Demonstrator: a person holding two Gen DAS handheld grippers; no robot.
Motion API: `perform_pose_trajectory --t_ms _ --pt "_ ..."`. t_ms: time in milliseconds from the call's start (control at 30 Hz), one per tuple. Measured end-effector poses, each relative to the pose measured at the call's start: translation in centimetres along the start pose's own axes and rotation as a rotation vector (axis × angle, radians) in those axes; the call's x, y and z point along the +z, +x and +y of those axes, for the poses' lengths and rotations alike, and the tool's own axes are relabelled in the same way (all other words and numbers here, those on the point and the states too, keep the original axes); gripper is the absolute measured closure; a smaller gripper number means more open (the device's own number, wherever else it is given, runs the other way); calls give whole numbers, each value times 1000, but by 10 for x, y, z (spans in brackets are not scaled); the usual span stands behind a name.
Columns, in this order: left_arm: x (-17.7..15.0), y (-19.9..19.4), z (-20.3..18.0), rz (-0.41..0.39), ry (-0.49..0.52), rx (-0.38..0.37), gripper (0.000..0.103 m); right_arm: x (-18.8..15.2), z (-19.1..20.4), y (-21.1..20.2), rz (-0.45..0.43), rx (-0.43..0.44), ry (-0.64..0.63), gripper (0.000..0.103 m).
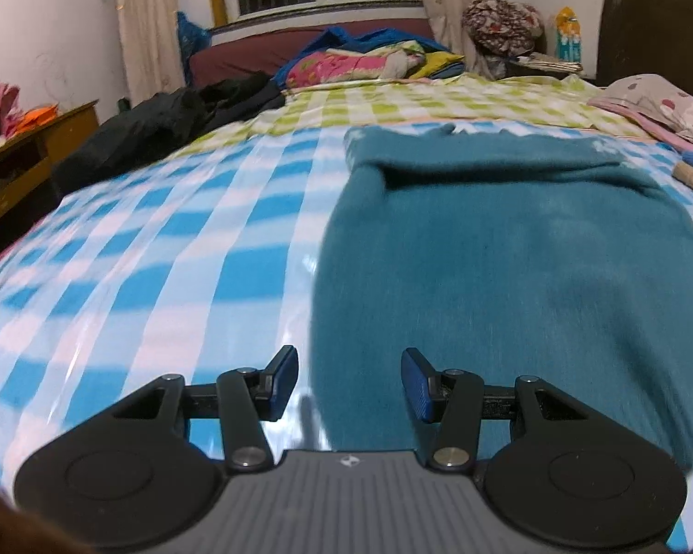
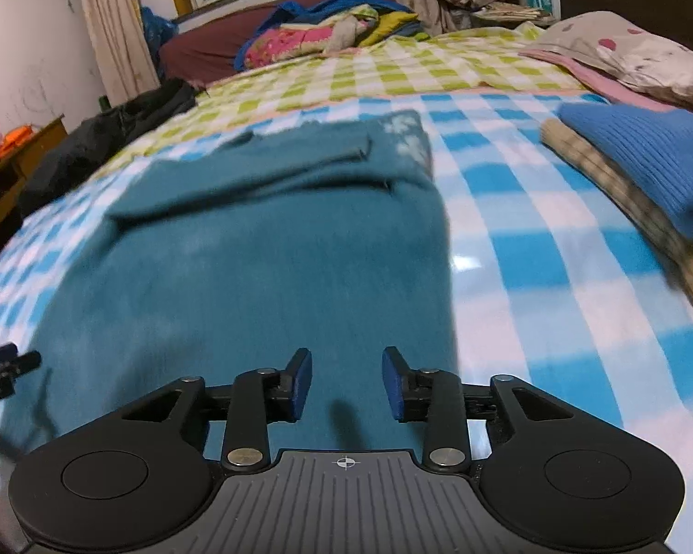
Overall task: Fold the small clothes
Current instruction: 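Grasp the sweater's side edge with both grippers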
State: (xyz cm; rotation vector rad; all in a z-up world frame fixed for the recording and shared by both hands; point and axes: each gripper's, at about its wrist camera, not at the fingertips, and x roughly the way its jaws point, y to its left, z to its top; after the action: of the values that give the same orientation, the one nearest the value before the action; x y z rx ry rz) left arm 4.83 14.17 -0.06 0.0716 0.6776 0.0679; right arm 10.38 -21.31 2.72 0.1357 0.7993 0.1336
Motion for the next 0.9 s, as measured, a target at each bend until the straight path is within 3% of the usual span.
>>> perform_pose_trajectory --t_ms 267,667,733,800,900 --pt "-23 -10 1 8 -34 6 45 -45 -12 -16 26 -43 32 65" --pt "-22 -5 7 38 -94 -19 41 -61 -20 -14 37 -23 74 60" --pt "-20 -4 7 56 -105 -25 44 -61 -21 -15 37 0 89 60" --pt "-16 -3 4 68 -108 -44 57 -62 -24 -14 35 14 113 60" --pt "-10 -2 -1 80 -116 -57 62 -62 -27 -17 36 53 145 61"
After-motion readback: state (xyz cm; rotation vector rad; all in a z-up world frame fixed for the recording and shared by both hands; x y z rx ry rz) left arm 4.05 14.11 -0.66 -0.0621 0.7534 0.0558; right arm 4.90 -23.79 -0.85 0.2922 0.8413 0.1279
